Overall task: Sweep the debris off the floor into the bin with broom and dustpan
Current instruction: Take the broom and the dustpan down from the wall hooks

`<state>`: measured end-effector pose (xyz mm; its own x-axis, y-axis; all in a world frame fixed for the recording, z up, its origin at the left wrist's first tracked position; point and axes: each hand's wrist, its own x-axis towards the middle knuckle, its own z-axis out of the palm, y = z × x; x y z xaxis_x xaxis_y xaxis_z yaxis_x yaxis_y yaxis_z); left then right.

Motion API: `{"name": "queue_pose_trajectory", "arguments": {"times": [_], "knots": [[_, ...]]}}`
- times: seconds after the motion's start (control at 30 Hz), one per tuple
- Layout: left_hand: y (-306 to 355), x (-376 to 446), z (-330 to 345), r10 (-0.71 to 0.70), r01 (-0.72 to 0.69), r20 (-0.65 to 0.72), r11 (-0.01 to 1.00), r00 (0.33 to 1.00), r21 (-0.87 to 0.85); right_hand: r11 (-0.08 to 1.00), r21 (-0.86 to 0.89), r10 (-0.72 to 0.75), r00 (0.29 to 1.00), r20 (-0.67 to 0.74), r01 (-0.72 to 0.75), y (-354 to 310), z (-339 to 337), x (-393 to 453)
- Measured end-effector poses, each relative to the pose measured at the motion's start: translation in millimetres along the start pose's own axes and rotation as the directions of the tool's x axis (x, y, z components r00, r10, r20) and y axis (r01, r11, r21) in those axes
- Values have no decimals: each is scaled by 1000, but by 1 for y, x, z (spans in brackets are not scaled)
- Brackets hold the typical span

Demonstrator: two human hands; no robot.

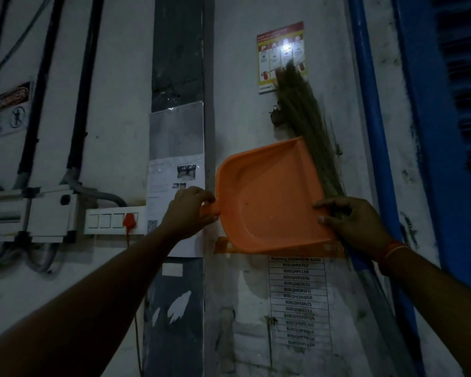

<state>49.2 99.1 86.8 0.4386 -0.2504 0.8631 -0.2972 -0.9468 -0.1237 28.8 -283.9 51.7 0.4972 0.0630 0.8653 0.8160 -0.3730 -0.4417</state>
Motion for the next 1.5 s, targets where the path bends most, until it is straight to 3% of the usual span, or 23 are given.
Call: {"name": "queue_pose_trajectory", "arguments": {"times": [0.13, 0.23, 0.37, 0.5, 0.67, 0.83, 1.0, 1.13, 1.5], "knots": [[3, -18, -8, 167, -120, 107, 928, 980, -352, 1000, 0, 16, 1000, 21, -16, 1, -11, 6], [2, -24, -14, 301, -231, 138, 896, 944, -380, 999, -40, 16, 999, 45, -14, 4, -17, 8], [4, -30, -25, 417, -308, 296, 884, 859, -352, 999, -35, 20, 996, 82, -17, 3, -20, 5], [10, -34, -37, 402, -217, 463, 890, 790, -402, 999, -24, 39, 996, 82, -37, 4, -16, 2], [19, -43, -45, 404, -127, 482, 851, 777, -509, 999, 5, 34, 997, 65, -34, 6, -16, -5], [13, -86, -47, 243, 140, 442, 727, 863, -673, 998, 54, 29, 999, -38, -27, 5, -6, -20], [5, -172, -38, -130, 332, 325, 621, 937, -710, 986, 167, -10, 1000, 28, 5, -21, 27, -47], [7, -230, -45, -361, 420, 249, 548, 899, -723, 958, 283, -72, 993, 89, 44, -53, 78, -66], [-21, -359, -117, -626, 588, 173, 552, 761, -591, 824, 545, -50, 938, 343, -156, -135, 256, -137]]}}
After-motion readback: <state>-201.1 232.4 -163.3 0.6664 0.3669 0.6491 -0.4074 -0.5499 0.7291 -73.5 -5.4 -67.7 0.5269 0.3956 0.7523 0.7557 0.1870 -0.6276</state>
